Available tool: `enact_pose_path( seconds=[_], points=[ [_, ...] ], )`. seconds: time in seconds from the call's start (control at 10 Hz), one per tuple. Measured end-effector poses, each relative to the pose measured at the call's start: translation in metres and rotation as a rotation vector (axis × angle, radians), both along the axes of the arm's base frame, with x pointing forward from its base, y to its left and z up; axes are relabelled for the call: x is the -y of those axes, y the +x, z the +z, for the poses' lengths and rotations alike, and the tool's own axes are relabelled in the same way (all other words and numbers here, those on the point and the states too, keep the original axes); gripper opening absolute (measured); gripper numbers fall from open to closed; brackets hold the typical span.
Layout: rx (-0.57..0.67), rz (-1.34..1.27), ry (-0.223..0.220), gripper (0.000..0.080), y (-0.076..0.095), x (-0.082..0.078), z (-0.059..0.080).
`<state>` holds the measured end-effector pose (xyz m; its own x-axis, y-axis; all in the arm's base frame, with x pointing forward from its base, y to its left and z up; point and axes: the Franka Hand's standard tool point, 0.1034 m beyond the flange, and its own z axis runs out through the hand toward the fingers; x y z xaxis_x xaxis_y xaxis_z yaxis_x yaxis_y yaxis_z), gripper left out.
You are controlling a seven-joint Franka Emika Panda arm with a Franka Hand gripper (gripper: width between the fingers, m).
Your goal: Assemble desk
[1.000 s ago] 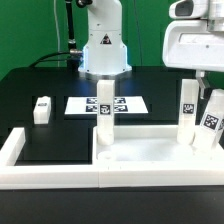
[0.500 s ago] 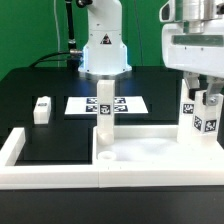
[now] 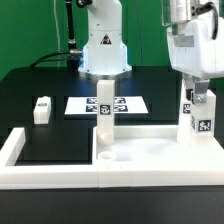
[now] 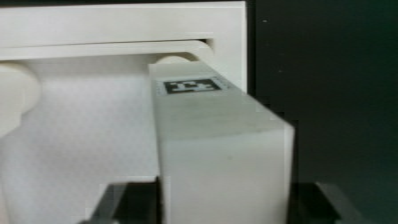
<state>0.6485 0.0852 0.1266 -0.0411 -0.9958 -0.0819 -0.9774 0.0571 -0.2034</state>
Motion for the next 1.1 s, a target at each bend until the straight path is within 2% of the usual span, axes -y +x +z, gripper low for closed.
enact_pose_path(
  seconds=[0.1, 0.2, 0.3, 0.4, 0.8, 0.9, 1.1],
  points=[
    [-0.001, 0.001, 0.0, 0.052, 0.0, -0.001, 0.0],
    [0.0, 0.208, -0.056, 0.0608, 0.0, -0.004, 0.0],
    [0.001, 0.388, -0.09, 0.0608, 0.0, -0.008, 0.0],
    [0.008, 0.475, -0.107, 0.0643, 0.0, -0.009, 0.0],
    [0.02, 0.751, -0.18, 0.0649, 0.001, -0.005, 0.0],
    [0.025, 0.977, -0.238, 0.0649, 0.001, -0.002, 0.0],
    [0.045, 1.227, -0.294, 0.0649, 0.0, 0.002, 0.001]
  ],
)
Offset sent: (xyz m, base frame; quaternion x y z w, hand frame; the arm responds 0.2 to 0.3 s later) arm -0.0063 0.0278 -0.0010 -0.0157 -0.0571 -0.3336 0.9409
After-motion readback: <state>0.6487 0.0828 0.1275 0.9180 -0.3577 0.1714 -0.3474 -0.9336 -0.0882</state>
